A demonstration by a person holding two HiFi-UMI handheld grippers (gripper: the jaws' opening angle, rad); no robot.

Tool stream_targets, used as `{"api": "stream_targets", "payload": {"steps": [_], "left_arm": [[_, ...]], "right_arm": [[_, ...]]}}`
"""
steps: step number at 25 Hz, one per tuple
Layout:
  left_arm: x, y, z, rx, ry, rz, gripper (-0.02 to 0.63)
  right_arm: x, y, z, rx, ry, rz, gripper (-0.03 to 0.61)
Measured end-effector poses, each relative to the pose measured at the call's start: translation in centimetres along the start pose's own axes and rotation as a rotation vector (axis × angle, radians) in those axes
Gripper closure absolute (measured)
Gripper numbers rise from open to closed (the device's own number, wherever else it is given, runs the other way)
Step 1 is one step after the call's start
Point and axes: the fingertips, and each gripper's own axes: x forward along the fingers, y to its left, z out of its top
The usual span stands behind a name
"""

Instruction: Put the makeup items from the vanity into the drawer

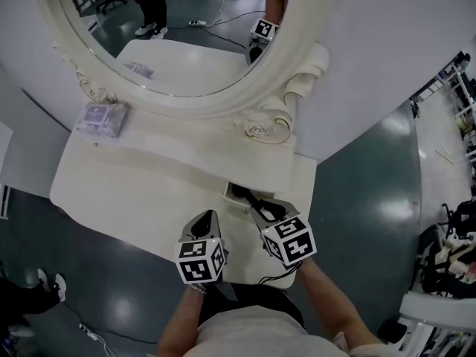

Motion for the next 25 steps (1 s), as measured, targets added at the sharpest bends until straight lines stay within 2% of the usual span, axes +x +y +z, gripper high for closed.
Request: {"api": "stream_targets", "payload": {"steps": [11, 25], "left_arm": [[0.1, 0.0, 0.1, 0.015, 0.008, -0.011, 0.608], [-1.3, 0.4, 0.4, 0.045, 0.006, -0.026, 0.608]], "right_arm": [[-0.8, -0.6, 0.2, 0.05, -0.033, -0.043, 0.442], [-1.6, 0.1, 0.2, 0.08, -0.061, -0.093, 0.438]]}}
